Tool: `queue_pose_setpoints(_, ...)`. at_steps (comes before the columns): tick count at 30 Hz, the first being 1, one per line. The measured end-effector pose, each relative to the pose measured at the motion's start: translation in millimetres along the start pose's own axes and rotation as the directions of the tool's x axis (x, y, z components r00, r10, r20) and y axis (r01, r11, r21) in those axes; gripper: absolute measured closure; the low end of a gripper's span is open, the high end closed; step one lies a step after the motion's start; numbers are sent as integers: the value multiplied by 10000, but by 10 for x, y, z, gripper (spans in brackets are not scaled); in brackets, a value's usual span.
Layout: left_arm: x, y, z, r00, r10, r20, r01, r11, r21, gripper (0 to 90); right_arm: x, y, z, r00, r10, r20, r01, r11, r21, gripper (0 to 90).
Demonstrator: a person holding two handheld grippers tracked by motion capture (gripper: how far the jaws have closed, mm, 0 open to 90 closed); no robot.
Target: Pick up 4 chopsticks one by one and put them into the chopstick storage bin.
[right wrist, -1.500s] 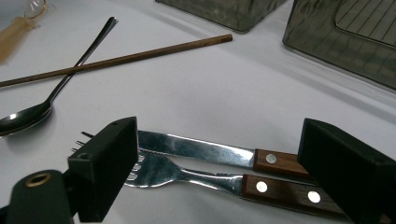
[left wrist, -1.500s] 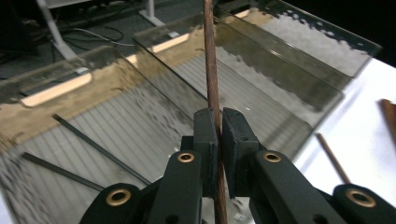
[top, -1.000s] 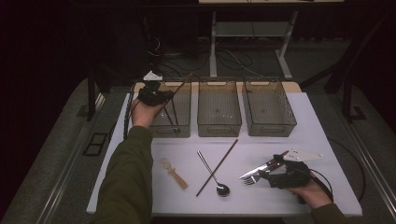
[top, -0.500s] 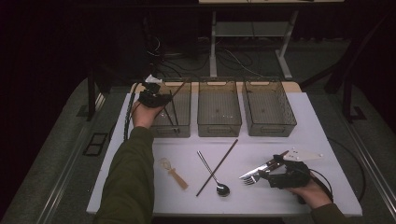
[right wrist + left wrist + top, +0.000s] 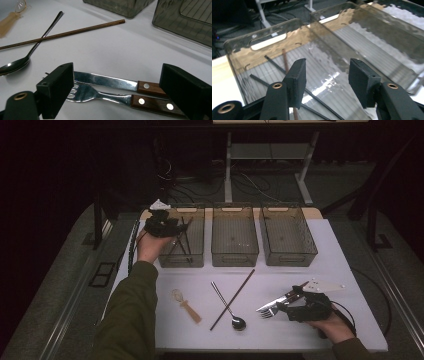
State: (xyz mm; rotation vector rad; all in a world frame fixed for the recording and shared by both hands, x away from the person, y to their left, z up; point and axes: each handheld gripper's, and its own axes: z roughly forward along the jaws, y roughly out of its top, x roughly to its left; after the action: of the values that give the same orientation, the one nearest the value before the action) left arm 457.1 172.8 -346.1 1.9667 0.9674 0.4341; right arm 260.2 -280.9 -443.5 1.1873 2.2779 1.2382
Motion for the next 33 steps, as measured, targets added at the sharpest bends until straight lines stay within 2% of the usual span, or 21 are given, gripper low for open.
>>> queue_pose_setpoints(2, -75, 6, -47, 9999, 4, 167, -2, 9999, -101, 450, 6, 0, 7, 10000, -35, -18, 35, 10000, 37, 122)
queue_pose_setpoints(7, -279, -9, -148, 9976, 511, 473, -507, 9987, -96, 402, 8, 0, 7, 10000, -71, 2, 71, 10000, 46, 122)
queue_pose_setpoints(11, -441, -47, -196, 9954, 631, 716, -631, 9980, -32, 372, 8, -1, 6, 10000, -68, 14, 68, 10000, 56, 122)
queue_pose_setpoints(12, -473, -60, -209, 9940, 810, 738, -820, 9966, 103, 366, 10, -1, 8, 10000, -67, 24, 67, 10000, 46, 123)
queue_pose_setpoints(18, -738, -205, -237, 9866, 1167, 1137, -1203, 9924, 256, 369, 6, -3, 7, 10000, -66, 68, 66, 10000, 62, 122)
queue_pose_setpoints(25, -975, -434, -230, 9826, 1068, 1518, -1114, 9935, 216, 403, 10, -4, 10, 10000, 2, 49, -2, 9999, 111, 122)
queue_pose_setpoints(26, -1012, -465, -226, 9823, 1026, 1569, -1072, 9940, 212, 409, 4, -4, 16, 9999, -100, 74, 99, 9999, 25, 123)
queue_pose_setpoints(33, -1214, -668, -220, 9732, 1067, 2038, -1165, 9925, 370, 517, 1, -7, 12, 9999, -138, 63, 138, 9999, 72, 123)
